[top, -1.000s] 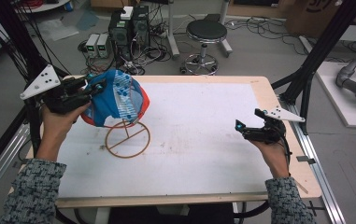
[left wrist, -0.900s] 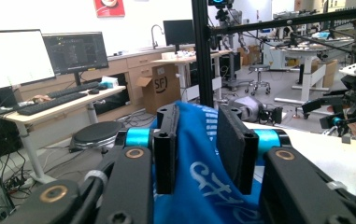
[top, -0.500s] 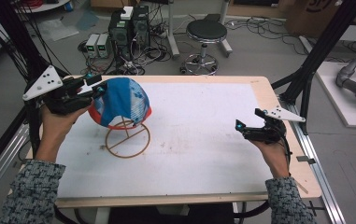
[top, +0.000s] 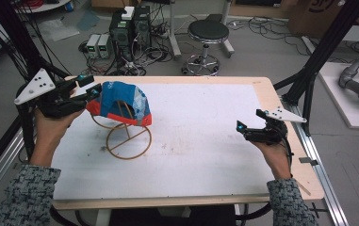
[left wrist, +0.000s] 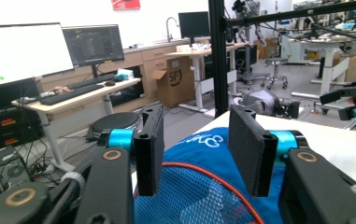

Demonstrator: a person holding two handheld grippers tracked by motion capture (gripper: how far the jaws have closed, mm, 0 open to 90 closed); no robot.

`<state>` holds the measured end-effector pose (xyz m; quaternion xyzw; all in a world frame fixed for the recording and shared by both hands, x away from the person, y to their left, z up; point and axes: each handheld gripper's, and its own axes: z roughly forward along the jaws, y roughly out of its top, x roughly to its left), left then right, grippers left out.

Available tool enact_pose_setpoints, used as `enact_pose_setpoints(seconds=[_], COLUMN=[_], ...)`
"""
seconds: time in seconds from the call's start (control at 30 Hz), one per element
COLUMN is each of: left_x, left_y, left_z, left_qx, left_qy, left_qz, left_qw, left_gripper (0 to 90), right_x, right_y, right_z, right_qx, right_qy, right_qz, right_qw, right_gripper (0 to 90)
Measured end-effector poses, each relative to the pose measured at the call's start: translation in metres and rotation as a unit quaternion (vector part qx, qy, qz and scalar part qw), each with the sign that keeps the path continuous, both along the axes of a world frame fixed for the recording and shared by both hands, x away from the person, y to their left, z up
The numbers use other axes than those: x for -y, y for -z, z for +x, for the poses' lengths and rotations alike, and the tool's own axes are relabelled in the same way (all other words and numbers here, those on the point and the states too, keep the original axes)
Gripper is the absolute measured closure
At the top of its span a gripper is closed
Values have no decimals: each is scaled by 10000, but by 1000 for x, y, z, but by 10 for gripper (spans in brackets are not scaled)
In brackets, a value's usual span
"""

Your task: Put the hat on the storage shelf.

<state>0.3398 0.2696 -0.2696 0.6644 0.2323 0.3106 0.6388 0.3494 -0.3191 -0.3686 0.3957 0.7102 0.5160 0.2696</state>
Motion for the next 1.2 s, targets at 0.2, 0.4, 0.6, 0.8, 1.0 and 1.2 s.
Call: enact_pose_setpoints(seconds=[0.2,0.4,0.6,0.8,1.0,1.2], left_x=[-8,-14,-24,-33,-42,-48], left_y=[0,2,6,12,20,27], left_z=[-3,-5,-6,-7,-6,-6], left_qx=[0,-46,-85,-198,-336,-455], left_qy=[-148,-320,-618,-852,-993,-1103], left_qz=[-6,-11,-36,-65,-52,-52], left_qw=[9999,9995,9980,9961,9945,9928], left_gripper=[546,524,498,482,479,469], right_x=[-1,-2,-4,-5,-8,-9], right_y=[-1,-1,-2,-2,-1,0], right_z=[1,2,3,4,6,8], right_qx=[35,30,30,23,1,15], right_qy=[-13,-26,-46,-63,-83,-102], right_qz=[-1,17,29,18,23,-29], right_qw=[10000,10000,10000,10000,10000,9999], right_gripper=[54,54,54,54,54,53])
